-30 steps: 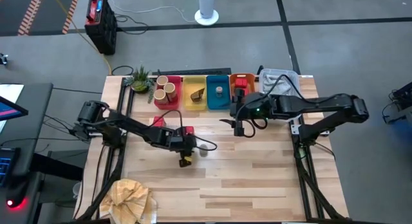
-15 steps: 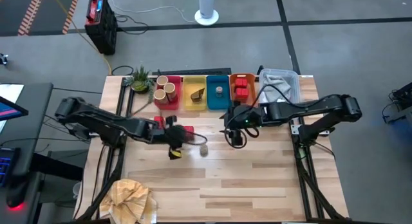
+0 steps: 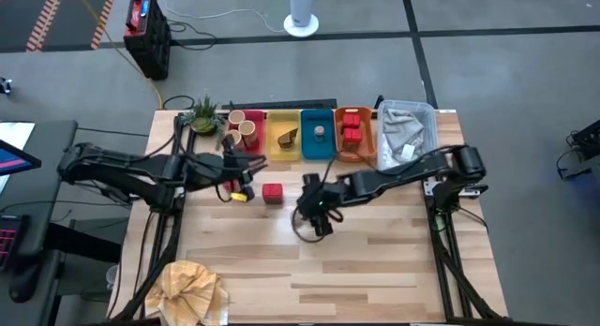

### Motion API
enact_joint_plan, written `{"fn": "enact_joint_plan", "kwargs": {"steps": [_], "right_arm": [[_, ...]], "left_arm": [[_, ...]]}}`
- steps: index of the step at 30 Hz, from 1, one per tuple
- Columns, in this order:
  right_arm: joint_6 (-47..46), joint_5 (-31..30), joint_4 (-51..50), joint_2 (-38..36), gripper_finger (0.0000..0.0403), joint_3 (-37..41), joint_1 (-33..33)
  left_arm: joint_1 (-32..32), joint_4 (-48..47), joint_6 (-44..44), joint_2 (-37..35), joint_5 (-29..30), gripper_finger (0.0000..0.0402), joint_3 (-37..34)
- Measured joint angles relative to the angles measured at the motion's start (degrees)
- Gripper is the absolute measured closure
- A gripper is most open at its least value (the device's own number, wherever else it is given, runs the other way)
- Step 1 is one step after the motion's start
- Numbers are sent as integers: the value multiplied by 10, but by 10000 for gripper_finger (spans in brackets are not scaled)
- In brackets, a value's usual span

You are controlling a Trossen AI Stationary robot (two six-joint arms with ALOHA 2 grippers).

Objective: Sort spices by type
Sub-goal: Put the brown spice bottle into the blue bin

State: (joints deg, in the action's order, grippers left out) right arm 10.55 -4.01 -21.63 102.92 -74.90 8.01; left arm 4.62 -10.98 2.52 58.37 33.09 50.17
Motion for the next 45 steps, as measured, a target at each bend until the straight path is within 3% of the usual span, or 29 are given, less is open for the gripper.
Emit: {"fn": "enact_joint_plan", "kwargs": {"steps": [13,26,45], "right_arm": [[14,26,-140,137,116,-155,-16],[19,52,-130,147,116,-163,-17],[20,51,-138,184,116,-162,-28]], "left_arm": [[-35,-23,-9,3,-1,301,-23],[-35,-28,0,-49,-1,301,-35],[-35,-53,-6,-49,-2,301,-35]]}}
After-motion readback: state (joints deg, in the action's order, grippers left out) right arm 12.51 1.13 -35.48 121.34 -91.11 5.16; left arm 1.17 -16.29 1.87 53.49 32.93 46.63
